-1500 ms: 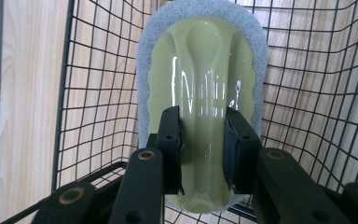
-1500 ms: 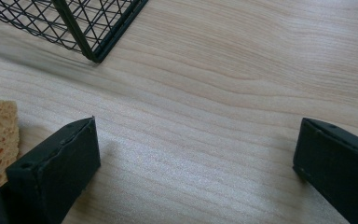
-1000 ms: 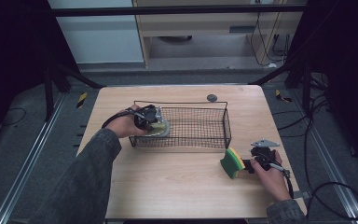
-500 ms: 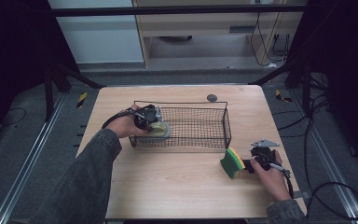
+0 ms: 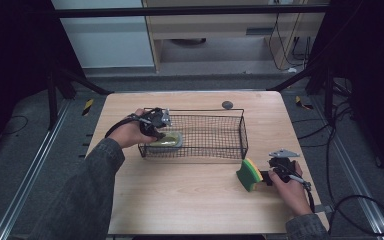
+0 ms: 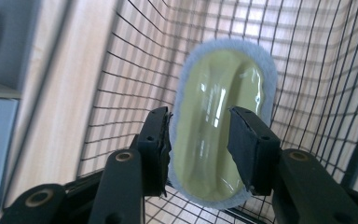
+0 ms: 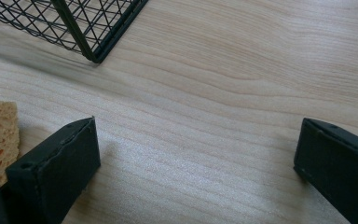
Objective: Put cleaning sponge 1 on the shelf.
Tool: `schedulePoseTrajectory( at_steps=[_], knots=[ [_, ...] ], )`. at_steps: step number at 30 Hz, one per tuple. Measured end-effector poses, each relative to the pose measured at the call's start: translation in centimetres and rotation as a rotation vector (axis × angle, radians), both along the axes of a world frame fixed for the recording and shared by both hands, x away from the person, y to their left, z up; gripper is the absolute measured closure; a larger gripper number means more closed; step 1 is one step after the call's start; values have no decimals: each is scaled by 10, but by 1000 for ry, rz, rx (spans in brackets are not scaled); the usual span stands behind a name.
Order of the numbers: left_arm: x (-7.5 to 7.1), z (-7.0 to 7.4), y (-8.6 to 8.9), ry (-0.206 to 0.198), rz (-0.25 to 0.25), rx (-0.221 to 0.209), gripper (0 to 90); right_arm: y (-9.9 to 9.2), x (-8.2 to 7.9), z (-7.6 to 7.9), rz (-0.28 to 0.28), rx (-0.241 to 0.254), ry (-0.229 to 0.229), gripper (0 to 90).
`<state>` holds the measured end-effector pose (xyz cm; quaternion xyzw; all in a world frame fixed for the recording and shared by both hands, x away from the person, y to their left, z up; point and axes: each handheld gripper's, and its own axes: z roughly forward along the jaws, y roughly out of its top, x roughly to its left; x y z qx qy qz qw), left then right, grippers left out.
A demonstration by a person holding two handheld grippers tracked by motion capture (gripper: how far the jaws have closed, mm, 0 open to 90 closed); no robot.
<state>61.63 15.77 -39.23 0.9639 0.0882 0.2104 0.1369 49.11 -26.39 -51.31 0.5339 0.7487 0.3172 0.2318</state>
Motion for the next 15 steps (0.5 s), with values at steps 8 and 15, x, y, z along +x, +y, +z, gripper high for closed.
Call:
schedulePoseTrajectory(
  at_steps=[8,15],
  knots=[
    [-4,19,1,-52,21,-47,579,0,0,0,0,0,0,4],
    [-13,26,5,-97,60,-88,565,0,0,0,0,0,0,4]
  ],
)
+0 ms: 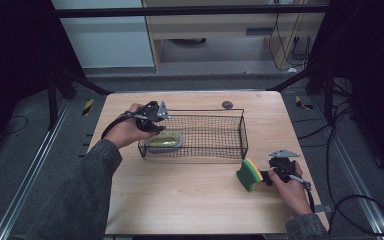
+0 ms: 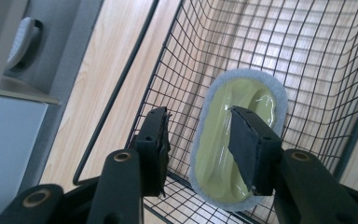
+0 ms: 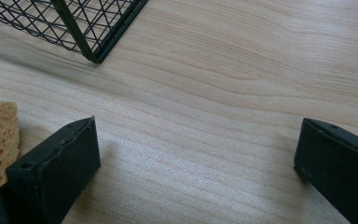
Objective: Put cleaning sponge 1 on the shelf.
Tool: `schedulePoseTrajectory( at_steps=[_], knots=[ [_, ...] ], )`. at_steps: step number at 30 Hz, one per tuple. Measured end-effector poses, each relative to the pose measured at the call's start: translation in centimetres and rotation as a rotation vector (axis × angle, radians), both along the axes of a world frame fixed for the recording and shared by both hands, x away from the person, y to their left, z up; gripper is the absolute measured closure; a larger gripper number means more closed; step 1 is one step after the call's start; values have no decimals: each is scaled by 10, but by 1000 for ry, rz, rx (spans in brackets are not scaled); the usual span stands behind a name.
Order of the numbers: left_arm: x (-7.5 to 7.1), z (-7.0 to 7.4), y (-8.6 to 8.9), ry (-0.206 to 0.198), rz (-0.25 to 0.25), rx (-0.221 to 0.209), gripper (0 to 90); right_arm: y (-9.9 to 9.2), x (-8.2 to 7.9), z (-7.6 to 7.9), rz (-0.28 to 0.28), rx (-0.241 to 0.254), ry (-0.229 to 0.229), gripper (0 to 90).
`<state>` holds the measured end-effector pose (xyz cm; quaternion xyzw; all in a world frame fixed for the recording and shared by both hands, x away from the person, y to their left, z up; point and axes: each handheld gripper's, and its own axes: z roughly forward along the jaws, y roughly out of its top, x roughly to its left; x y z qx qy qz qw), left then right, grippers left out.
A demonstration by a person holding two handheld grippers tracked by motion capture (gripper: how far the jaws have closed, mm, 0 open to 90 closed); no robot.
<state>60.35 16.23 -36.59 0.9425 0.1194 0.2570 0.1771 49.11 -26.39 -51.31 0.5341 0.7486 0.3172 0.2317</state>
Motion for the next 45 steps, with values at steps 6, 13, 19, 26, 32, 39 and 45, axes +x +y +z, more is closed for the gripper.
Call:
schedulePoseTrajectory(
  at_steps=[6,13,19,26,32,39,45],
  knots=[
    [-13,4,7,-29,33,-53,430,0,0,0,-1,2,0,4],
    [-28,4,22,-33,133,-185,130,0,0,0,-1,2,0,4],
    [-49,-6,44,-15,193,-307,80,0,0,0,-3,4,0,4],
    [-66,-21,70,-21,262,-366,55,0,0,0,-5,6,2,4],
    [-83,-58,95,27,346,-433,54,1,1,0,-8,9,1,5],
    [-83,-92,106,88,411,-444,58,-1,2,3,-4,1,19,40],
    [-82,-115,112,124,465,-418,58,-9,3,10,-11,-17,43,89]
  ],
)
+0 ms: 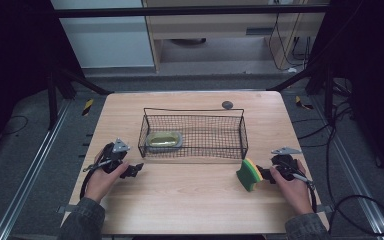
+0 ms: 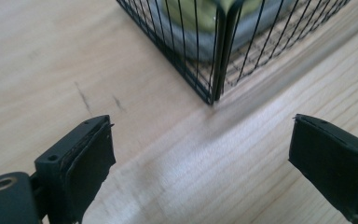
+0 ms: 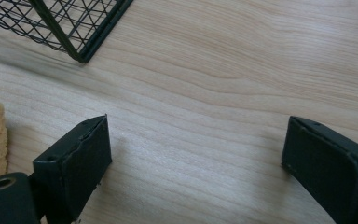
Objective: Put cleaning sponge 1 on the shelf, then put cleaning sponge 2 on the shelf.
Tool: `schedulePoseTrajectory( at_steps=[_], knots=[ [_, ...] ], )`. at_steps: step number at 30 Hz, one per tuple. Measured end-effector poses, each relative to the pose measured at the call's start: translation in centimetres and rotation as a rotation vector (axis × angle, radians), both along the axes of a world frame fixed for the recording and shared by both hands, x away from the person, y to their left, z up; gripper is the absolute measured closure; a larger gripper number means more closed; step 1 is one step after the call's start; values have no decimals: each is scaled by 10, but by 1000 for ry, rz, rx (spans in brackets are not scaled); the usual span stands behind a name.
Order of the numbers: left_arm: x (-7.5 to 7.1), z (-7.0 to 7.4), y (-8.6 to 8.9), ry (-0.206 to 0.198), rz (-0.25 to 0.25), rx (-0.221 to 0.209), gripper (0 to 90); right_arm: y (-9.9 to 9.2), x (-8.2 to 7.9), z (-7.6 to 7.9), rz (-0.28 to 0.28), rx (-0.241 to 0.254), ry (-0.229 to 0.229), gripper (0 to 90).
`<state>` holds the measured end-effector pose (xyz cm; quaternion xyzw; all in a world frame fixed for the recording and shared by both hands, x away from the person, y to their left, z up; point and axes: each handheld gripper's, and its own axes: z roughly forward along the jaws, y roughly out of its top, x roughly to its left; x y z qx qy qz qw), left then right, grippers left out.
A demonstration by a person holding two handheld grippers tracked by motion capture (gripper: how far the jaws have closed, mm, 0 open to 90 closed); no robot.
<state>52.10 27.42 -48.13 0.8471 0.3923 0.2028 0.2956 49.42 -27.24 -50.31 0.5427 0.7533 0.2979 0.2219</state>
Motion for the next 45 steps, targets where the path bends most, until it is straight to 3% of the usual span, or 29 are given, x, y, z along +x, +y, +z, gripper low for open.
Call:
schedulePoseTrajectory(
  at_steps=[7,8,9,15,19,24,29,30,35,37,39,45],
  knots=[
    [2,-15,5,40,30,6,36,-12,-14,10,-6,-36,34,103],
    [3,-18,8,52,38,-39,31,-13,-17,12,-4,-37,39,102],
    [4,-19,10,57,44,-56,26,-14,-19,13,2,-37,42,101],
    [1,-27,14,-1,55,-110,0,-9,-39,22,41,-42,66,109],
    [1,-27,14,1,56,-111,0,-2,-55,25,77,-68,84,122],
    [1,-27,14,1,56,-113,0,6,-69,33,110,-48,92,146],
    [1,-27,14,-1,55,-110,0,23,-85,45,155,-50,101,186],
    [1,-27,14,1,57,-113,0,31,-87,52,168,-62,123,196],
    [1,-27,14,-1,61,-112,0,44,-84,66,180,-82,161,225],
    [1,-27,14,0,63,-112,0,52,-78,78,189,-134,179,250],
    [1,-27,13,0,63,-112,0,55,-76,82,190,-145,182,253],
    [1,-27,13,-2,63,-110,0,71,-56,112,222,-182,221,289]
  ],
)
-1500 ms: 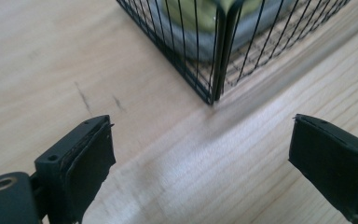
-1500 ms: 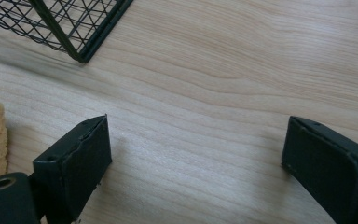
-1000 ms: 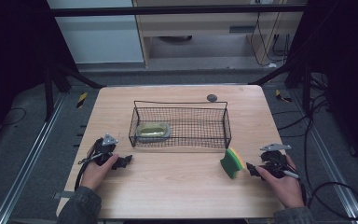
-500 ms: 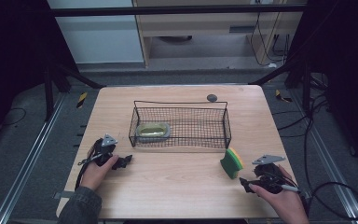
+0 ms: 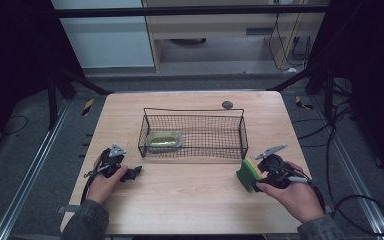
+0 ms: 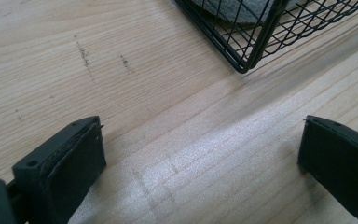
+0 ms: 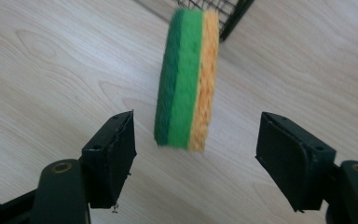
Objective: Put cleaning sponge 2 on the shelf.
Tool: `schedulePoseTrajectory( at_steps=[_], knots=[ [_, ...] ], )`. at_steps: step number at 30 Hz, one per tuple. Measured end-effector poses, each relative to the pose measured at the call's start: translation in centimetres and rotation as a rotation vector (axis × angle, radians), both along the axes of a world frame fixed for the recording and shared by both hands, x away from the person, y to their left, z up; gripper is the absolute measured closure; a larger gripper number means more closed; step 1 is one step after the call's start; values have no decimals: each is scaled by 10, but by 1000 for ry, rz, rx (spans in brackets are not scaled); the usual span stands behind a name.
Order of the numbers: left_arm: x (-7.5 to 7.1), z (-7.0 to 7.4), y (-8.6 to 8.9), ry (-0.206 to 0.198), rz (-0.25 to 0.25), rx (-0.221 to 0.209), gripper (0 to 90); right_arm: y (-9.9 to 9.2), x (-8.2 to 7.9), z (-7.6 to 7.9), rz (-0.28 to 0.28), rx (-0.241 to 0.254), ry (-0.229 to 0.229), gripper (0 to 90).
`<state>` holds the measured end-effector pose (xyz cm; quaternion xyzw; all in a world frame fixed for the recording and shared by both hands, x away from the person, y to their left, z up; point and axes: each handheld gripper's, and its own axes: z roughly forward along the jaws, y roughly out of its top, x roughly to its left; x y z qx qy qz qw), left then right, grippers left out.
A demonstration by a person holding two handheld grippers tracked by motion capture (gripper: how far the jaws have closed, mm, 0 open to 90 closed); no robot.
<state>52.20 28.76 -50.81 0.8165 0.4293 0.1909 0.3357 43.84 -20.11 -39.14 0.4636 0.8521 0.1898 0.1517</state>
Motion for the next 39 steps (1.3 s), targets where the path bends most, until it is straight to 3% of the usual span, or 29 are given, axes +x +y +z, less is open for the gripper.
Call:
schedulePoseTrajectory(
  at_steps=[6,8,13,20,26,30,39],
  knots=[
    [0,0,0,1,2,-2,0,11,18,7,24,-20,29,305],
    [0,0,0,1,2,-2,0,17,28,0,37,-33,63,312],
    [1,0,0,2,2,-3,0,18,41,-17,10,-26,117,343],
    [1,0,0,2,2,-2,0,17,47,-29,-10,1,154,414],
    [1,0,0,2,1,-2,0,18,50,-31,-4,19,187,542],
    [1,0,0,3,1,-2,0,17,50,-29,10,21,184,635],
    [1,0,0,3,1,-2,0,1,48,-12,8,36,119,640]
  ],
)
